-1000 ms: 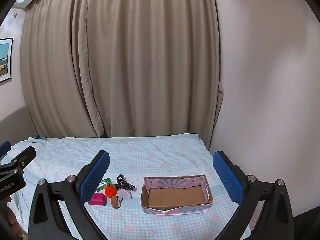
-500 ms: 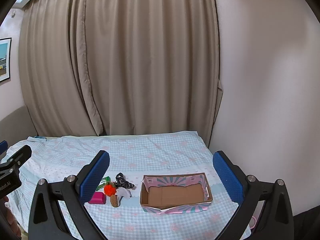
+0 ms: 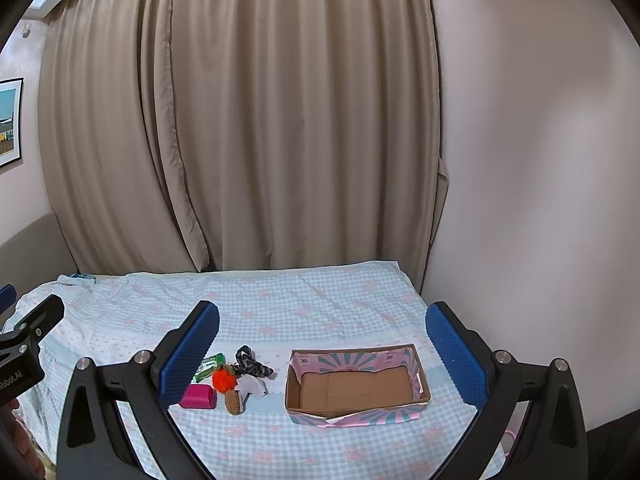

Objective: Organize soft objects

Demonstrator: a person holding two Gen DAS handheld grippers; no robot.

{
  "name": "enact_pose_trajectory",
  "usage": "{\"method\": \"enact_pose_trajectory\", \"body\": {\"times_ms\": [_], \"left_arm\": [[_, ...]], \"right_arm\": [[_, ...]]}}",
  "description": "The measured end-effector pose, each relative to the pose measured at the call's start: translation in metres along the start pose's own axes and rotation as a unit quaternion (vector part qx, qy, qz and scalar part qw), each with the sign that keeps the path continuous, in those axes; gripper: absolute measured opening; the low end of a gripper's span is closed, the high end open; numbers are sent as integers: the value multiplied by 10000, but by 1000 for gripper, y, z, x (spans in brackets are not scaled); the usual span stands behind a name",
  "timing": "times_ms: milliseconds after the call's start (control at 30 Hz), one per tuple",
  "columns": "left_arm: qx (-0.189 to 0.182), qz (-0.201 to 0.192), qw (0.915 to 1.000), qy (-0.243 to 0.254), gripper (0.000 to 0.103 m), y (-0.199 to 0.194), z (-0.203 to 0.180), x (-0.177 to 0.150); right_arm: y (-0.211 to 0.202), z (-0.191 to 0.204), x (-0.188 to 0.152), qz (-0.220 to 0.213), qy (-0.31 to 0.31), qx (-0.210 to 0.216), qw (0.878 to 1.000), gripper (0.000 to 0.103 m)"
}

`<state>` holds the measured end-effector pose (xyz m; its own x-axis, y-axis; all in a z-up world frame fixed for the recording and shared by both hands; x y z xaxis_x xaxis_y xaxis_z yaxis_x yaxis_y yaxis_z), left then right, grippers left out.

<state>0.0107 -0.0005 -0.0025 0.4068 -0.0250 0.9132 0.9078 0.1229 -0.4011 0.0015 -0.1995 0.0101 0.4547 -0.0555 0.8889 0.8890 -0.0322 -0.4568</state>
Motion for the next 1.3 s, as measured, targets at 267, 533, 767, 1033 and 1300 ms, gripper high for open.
{"method": "enact_pose_trajectory", "body": {"times_ms": [267, 533, 767, 1033, 1300], "left_arm": [[-42, -20, 10000, -34, 103, -3, 1, 3], [-4, -16, 10000, -29, 103, 0, 1, 4], [2, 10, 10000, -53, 103, 3, 2, 4], [-21, 39, 10000, -83, 103, 3, 7, 2], [-22, 43, 10000, -86, 103, 2, 7, 2]], "right_arm": [[0, 2, 1, 3, 1, 5, 10000, 103], [3, 5, 4, 15, 10, 3, 10000, 103], [6, 6, 7, 38, -14, 7, 10000, 103], [7, 8, 9, 64, -18, -4, 10000, 103], [7, 8, 9, 63, -18, -6, 10000, 103]]}}
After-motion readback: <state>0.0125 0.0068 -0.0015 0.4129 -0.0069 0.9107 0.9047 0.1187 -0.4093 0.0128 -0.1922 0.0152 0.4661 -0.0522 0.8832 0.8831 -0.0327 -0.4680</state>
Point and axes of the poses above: each gripper's, at about its wrist camera, not at the fingertips, and y roughly the way its jaws point, z to its left, x to its top, the point moved 1 cm from there along y, roughly the way its jaws point, and after that the axes turned 7 degrees about x, right-handed, at the moved point
